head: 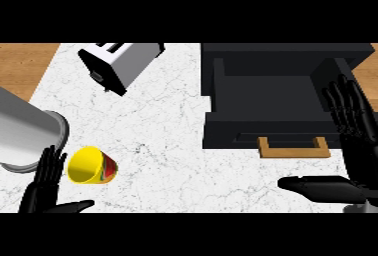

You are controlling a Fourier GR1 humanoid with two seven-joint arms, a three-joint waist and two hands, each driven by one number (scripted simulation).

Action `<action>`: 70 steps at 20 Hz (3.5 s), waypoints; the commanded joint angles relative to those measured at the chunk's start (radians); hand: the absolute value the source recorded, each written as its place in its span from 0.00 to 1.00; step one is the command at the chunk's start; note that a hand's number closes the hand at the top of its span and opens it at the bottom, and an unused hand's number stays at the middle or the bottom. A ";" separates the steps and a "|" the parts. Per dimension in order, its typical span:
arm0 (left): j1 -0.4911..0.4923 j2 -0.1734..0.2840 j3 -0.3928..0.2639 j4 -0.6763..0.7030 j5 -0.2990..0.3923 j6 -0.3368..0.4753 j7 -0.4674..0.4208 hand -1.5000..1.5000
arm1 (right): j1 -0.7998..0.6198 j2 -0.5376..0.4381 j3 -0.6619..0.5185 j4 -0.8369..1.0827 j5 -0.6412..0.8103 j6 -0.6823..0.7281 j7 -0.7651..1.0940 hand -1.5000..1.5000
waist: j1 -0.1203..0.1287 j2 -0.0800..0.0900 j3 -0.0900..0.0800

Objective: Pick up the cup, place it into the drawer and close the drawer

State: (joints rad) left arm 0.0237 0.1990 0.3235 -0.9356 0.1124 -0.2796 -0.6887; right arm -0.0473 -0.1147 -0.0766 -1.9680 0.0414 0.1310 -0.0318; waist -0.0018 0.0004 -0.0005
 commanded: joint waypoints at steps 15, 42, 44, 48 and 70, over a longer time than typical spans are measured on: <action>-0.332 0.097 0.030 0.630 -0.061 -0.023 -0.351 0.00 | -0.059 -0.020 -0.050 0.060 -0.052 0.040 -0.013 0.00 | -0.009 0.004 -0.002; -0.381 0.020 -0.028 0.604 -0.024 -0.302 -0.357 1.00 | -0.042 -0.038 -0.065 0.058 -0.069 0.066 0.016 0.00 | -0.006 0.002 -0.001; -0.402 -0.014 -0.024 0.600 -0.009 -0.306 -0.366 1.00 | -0.022 -0.018 -0.034 0.023 -0.046 0.054 0.015 0.00 | -0.017 0.004 -0.003; -0.380 -0.029 -0.018 0.545 0.026 -0.322 -0.368 1.00 | 0.007 -0.018 -0.032 0.042 -0.041 0.067 -0.014 0.00 | -0.006 0.000 -0.001; -0.569 -0.061 -0.044 0.286 0.082 -0.139 -0.236 1.00 | -0.037 -0.044 -0.091 0.083 -0.059 0.061 -0.007 0.00 | 0.010 -0.006 0.002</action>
State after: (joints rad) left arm -0.5234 0.1648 0.3134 -0.5478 0.1857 -0.3582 -0.9283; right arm -0.0797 -0.1510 -0.1491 -1.9072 -0.0144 0.1928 -0.0322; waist -0.0038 -0.0020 -0.0001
